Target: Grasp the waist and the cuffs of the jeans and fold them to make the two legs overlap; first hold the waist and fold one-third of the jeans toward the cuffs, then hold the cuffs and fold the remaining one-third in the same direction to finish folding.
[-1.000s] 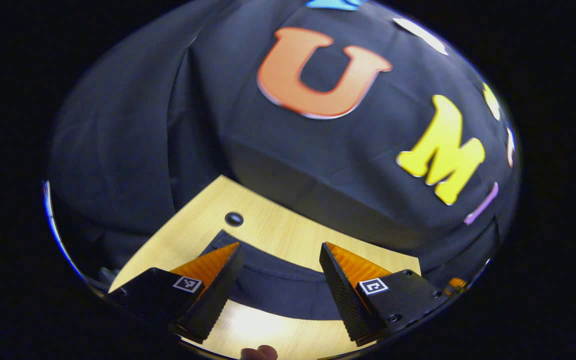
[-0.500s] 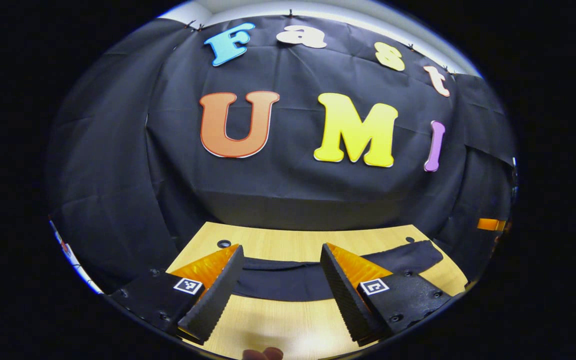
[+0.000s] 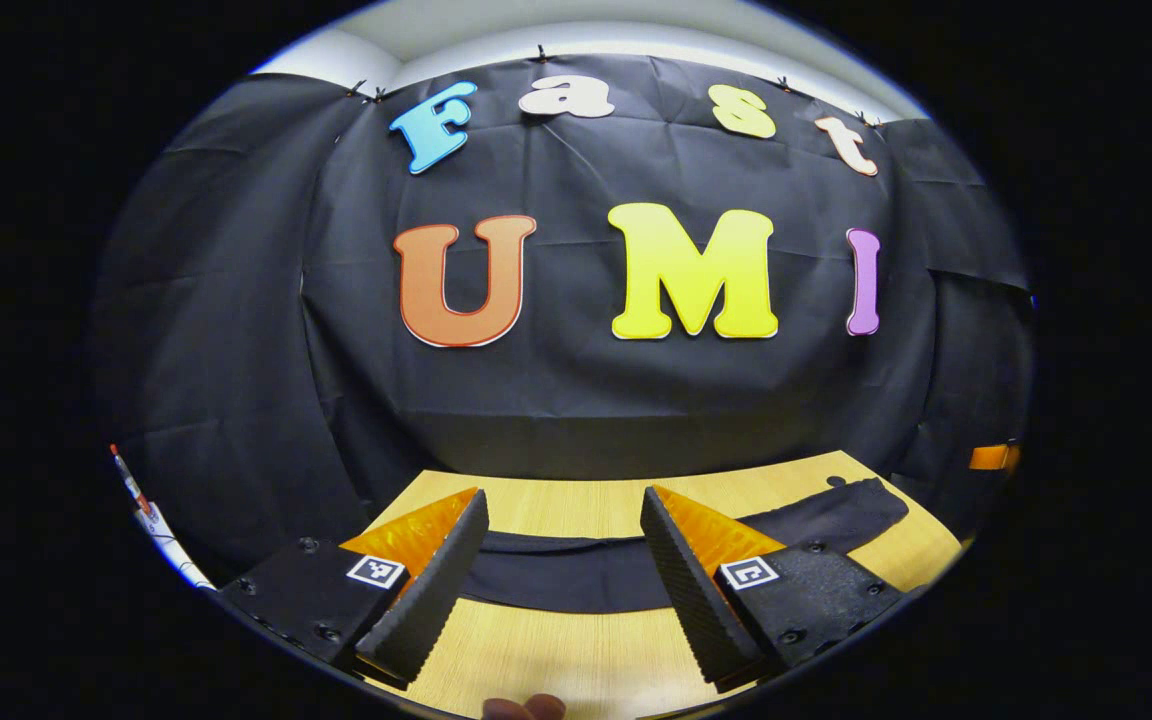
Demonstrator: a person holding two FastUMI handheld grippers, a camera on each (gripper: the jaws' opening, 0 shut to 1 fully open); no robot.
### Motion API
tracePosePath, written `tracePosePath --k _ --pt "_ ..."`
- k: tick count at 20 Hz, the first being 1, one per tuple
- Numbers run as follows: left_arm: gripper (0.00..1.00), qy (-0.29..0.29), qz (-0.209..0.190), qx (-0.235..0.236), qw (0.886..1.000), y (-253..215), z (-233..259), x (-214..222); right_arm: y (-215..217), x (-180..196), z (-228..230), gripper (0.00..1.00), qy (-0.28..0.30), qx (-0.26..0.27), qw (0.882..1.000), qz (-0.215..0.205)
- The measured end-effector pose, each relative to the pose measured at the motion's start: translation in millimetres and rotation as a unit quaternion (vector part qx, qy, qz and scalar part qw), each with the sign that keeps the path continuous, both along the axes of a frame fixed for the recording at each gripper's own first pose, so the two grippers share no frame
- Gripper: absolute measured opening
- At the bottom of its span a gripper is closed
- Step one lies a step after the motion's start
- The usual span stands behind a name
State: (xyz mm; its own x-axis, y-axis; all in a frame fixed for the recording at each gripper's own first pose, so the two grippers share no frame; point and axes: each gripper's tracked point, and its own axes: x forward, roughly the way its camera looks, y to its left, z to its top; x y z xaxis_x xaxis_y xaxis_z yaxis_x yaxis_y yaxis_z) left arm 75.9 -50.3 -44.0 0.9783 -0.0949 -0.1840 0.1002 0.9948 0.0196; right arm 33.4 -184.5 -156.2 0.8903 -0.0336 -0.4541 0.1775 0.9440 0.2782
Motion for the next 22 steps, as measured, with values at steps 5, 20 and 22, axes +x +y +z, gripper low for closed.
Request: tracePosePath --k 5,20,22 --pt "0.99 0.048 -0.014 -0.009 0.999 -50.2 -23.8 4.8 -51.9 30.2 -93.5 0.98 0.056 0.026 0.996 -0.057" --pt "0.99 0.104 0.034 -0.002 0.994 -56.3 -28.5 10.7 -140.8 160.7 -243.6 0.98 0.13 0.074 0.978 -0.147" --pt "0.99 0.105 0.034 -0.002 0.994 -55.6 -30.2 12.6 -140.9 165.0 -245.2 0.93 0.132 0.052 0.981 -0.131"
